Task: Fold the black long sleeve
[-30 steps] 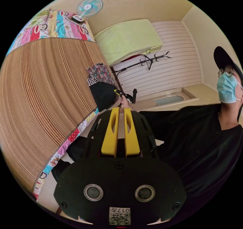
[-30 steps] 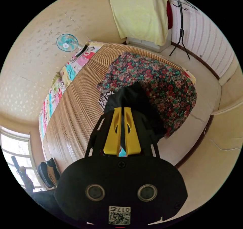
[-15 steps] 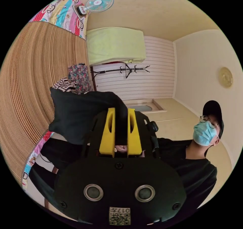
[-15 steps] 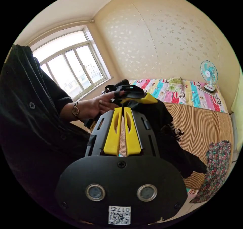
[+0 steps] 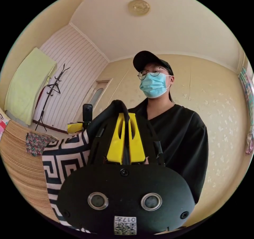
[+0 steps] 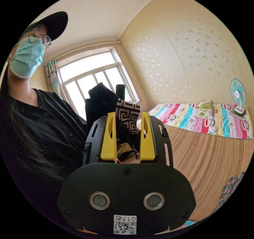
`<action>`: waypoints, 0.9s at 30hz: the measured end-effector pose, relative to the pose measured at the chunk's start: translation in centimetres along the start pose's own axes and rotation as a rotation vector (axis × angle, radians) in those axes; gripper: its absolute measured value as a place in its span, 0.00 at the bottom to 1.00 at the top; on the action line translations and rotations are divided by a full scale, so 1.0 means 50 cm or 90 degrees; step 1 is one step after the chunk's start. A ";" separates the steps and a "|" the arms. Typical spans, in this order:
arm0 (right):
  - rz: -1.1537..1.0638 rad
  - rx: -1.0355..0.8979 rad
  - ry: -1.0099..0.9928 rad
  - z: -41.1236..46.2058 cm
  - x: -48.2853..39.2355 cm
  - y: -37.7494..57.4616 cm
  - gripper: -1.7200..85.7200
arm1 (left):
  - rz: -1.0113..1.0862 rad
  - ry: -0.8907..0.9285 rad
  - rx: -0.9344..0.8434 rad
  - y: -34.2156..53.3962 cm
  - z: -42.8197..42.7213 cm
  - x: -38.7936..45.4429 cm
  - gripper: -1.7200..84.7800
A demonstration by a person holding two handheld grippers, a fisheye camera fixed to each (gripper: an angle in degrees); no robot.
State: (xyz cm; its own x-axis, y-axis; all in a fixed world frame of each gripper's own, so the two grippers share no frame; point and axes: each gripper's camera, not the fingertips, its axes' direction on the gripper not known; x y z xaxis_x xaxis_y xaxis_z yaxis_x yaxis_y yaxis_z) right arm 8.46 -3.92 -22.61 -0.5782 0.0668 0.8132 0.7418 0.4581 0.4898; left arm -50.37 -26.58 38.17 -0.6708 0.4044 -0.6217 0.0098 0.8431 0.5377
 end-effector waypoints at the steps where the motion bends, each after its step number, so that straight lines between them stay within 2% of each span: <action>1: -0.024 -0.037 -0.042 0.046 0.005 -0.013 0.16 | 0.000 0.003 -0.019 -0.005 0.019 0.011 0.01; 2: -0.036 -0.052 -0.066 0.069 0.006 -0.017 0.16 | -0.002 0.002 -0.025 -0.005 0.028 0.014 0.01; 4: -0.074 -0.068 -0.165 0.120 0.004 -0.035 0.07 | -0.020 -0.032 -0.034 0.003 0.054 0.024 0.01; 5: -0.065 -0.052 -0.158 0.118 0.006 -0.039 0.07 | -0.027 -0.046 -0.036 0.007 0.056 0.027 0.01; 8: -0.053 0.050 -0.018 0.056 -0.002 -0.066 0.05 | -0.020 -0.125 -0.020 0.028 0.035 0.091 0.01; 10: -0.077 0.099 0.073 0.004 -0.034 -0.097 0.05 | -0.078 -0.281 -0.003 0.054 0.005 0.145 0.02; 11: -0.087 0.103 0.087 -0.002 -0.045 -0.104 0.05 | -0.104 -0.326 0.002 0.060 -0.003 0.154 0.02; 13: -0.114 0.124 0.119 -0.006 -0.087 -0.121 0.04 | -0.208 -0.494 0.049 0.087 -0.029 0.172 0.04; 15: -0.135 0.120 0.116 0.003 -0.109 -0.131 0.04 | -0.216 -0.550 0.068 0.097 -0.021 0.179 0.09; 20: -0.157 0.083 0.177 0.039 -0.149 -0.155 0.04 | -0.238 -0.622 0.047 0.073 0.054 0.143 0.18; 22: -0.182 0.064 0.221 0.057 -0.172 -0.156 0.04 | -0.211 -0.609 0.013 0.030 0.115 0.099 0.21; 27: -0.210 0.081 0.278 0.052 -0.201 -0.146 0.04 | -0.177 -0.578 -0.063 -0.059 0.260 -0.016 0.20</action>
State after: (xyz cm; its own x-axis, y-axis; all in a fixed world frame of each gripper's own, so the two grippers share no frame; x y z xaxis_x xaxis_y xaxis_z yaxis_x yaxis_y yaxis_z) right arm 8.00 -5.64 -35.18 -0.5585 -0.4585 0.6912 0.4827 0.4980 0.7204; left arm -40.23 -24.77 29.70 0.1920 0.3498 -0.9169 -0.1543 0.9334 0.3239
